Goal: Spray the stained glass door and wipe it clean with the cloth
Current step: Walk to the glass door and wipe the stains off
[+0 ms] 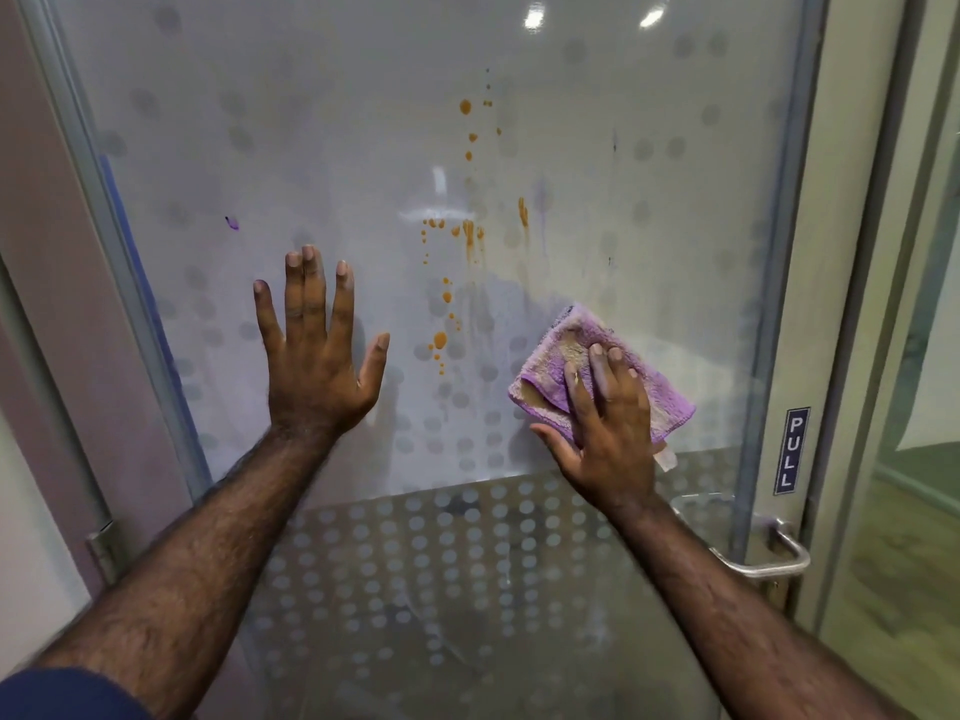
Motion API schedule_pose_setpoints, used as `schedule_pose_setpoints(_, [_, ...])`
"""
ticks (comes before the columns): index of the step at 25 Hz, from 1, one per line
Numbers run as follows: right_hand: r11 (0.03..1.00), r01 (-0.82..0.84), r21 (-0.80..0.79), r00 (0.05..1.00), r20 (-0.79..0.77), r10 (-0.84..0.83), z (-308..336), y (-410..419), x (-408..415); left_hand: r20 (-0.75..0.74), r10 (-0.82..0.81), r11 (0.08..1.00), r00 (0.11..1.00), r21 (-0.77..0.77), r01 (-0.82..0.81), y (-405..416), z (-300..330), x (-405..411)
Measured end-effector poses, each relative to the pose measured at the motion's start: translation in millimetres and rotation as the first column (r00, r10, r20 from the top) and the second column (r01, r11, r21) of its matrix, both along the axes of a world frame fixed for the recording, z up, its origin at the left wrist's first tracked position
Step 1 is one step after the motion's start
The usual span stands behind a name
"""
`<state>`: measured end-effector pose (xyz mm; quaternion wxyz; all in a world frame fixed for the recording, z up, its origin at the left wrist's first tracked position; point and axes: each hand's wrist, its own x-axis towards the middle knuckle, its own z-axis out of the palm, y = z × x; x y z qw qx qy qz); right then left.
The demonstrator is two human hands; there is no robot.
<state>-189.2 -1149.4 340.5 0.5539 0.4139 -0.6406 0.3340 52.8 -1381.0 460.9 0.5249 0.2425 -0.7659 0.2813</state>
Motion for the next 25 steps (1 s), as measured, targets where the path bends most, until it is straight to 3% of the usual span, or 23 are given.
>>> schedule_pose_setpoints(6, [0.999, -0.032, -0.017, 0.999, -0.040, 0.031, -4.7, 1.1, -7.3, -0.013, -0.021, 1.000, 1.000, -0.011, 0.021, -1.4, -0.5, -0.4])
schedule_pose_setpoints(10, [0.997, 0.053, 0.052, 0.998, -0.044, -0.051, 8.2, -1.6, -18.3, -0.009, -0.004, 1.000, 1.000, -0.011, 0.004, -1.4, -0.3, -0.9])
schedule_pose_setpoints(17, [0.984, -0.073, -0.161, 0.986, 0.134, 0.095, 144.7, -34.4, 4.4, -0.014, -0.011, 1.000, 1.000, -0.024, 0.010, -3.0, -1.7, -1.6])
schedule_pose_setpoints(20, [0.987, -0.160, -0.006, 0.987, 0.007, 0.160, 142.5, -64.4, 43.7, -0.026, -0.081, 0.996, 0.996, -0.028, 0.081, -3.1, 0.6, 0.4])
schedule_pose_setpoints(22, [0.960, -0.202, 0.194, 0.965, -0.127, 0.229, 97.8, -73.4, 63.5, -0.036, -0.122, 0.992, 0.992, -0.020, 0.121, -1.7, 1.7, 1.3])
schedule_pose_setpoints(25, [0.891, -0.117, 0.439, 0.935, -0.254, 0.247, 18.7, -51.6, 56.9, -0.075, -0.164, 0.986, 0.984, -0.026, 0.162, 1.0, 2.8, 5.5])
